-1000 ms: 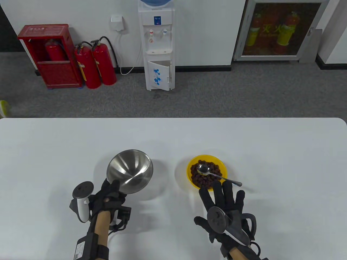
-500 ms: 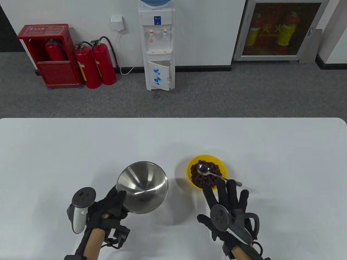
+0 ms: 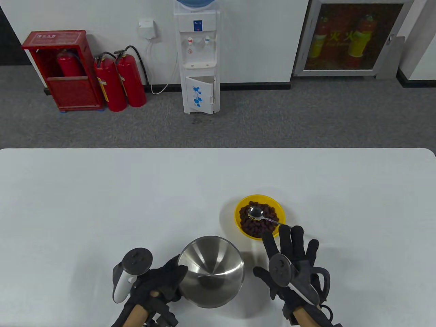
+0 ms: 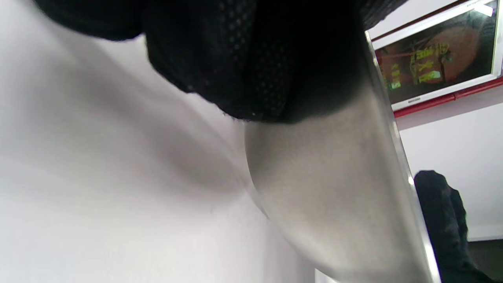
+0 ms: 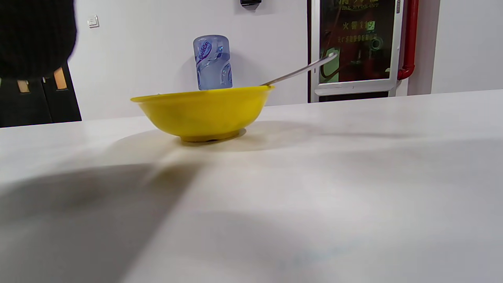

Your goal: Scoop dry cranberries into mixing bowl using steel spoon

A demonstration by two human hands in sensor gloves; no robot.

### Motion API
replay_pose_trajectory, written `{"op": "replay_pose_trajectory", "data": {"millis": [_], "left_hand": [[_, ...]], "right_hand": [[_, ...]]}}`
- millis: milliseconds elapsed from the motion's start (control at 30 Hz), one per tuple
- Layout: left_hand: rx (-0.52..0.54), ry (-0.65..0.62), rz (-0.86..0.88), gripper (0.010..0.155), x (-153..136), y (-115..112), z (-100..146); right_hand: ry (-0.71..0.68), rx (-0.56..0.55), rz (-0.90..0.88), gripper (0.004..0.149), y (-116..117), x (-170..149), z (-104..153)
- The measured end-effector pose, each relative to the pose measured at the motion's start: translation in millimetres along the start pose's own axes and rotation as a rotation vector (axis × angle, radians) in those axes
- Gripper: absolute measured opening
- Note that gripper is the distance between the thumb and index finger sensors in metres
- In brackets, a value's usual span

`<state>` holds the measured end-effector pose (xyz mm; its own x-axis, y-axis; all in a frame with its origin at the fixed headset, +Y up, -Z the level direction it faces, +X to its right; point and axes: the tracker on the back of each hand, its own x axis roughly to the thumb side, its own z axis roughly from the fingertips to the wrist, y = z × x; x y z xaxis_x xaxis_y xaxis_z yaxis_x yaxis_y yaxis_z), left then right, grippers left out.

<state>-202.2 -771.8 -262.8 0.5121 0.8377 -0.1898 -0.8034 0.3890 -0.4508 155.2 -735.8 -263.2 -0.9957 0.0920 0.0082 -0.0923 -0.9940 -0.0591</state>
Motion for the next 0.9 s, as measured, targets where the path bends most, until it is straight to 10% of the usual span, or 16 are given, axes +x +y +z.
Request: {"op": "replay_pose_trajectory", "data": {"millis": [900], "left_hand": [[-0.101,0.067,-0.065,0.053,-10.4,-13.5,-9.1]], "right_hand": [[0.007,0.021,0.001,0.094,-0.1,-0.1,0.2]]}}
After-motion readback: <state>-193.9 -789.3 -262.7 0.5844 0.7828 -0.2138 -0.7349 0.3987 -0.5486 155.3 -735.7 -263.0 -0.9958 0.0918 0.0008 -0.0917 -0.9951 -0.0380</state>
